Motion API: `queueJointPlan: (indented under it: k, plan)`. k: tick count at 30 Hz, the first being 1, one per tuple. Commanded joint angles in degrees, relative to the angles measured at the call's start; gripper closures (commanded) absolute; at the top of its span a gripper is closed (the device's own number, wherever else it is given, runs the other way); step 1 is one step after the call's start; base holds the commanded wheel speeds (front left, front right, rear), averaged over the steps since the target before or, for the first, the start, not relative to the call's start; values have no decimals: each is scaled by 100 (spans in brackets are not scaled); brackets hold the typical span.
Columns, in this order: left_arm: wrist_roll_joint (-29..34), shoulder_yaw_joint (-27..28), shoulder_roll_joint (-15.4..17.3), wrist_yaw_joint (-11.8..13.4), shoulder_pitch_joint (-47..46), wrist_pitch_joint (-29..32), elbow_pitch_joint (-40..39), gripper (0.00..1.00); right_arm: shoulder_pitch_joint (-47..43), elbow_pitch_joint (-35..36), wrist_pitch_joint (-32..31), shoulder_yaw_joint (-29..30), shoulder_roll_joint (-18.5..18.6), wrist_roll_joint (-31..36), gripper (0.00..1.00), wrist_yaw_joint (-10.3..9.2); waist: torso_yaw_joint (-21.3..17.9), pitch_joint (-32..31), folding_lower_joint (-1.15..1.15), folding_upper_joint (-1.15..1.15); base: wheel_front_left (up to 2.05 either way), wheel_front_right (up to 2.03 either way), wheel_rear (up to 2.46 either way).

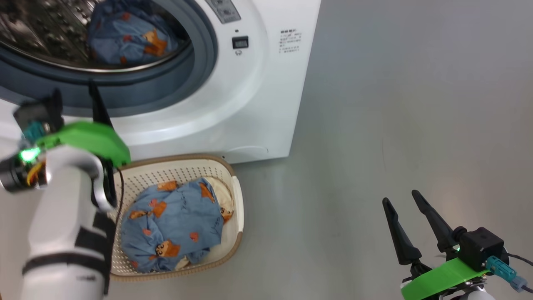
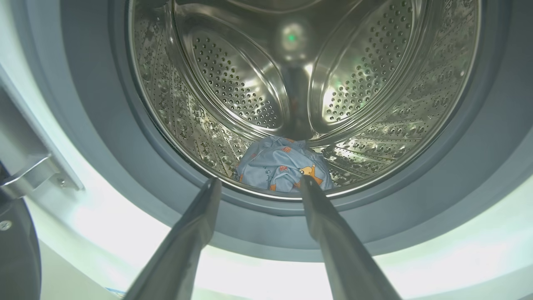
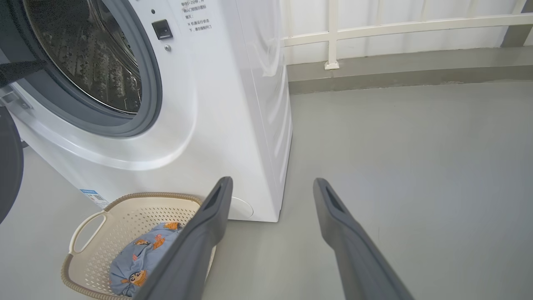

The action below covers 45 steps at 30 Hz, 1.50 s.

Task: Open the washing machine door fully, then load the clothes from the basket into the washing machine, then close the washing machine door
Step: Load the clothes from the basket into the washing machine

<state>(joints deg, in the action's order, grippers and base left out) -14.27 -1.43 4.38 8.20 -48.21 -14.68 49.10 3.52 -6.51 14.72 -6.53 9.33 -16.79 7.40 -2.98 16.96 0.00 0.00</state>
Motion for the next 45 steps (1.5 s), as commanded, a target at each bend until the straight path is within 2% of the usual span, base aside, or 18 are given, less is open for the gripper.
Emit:
queueJointPlan:
  k: [1, 16, 23, 30, 41, 45]
  plan:
    - [72, 144, 199, -51, 200, -31, -243, 0, -12, 100, 28, -107, 32, 34, 0, 9, 60, -181, 0, 0, 0, 0, 0]
    - [180, 319, -12, -356, 2593, -32, -1639, 0, -267, -44, 28, -172, 9, 53, 0, 9, 68, -1005, 0, 0, 0, 0, 0]
    - [391, 430, -61, -342, 3769, -32, -2693, 0, -417, -84, 28, -151, 28, 75, 0, 9, 101, -1315, 0, 0, 0, 0, 0]
    - [248, 630, -132, -316, 4700, -32, -3492, 0, -534, -106, 28, -152, 69, 78, 0, 9, 76, -1573, 0, 0, 0, 0, 0]
    - [41, 659, -148, -299, 5538, -32, -4130, 0, -656, -67, 28, -27, 48, 113, 0, 9, 48, -1788, 0, 0, 0, 0, 0]
    - [41, 684, -149, -475, 5704, -32, -4421, 0, -689, -64, 28, 13, 31, 132, 0, 9, 48, -1843, 0, 0, 0, 0, 0]
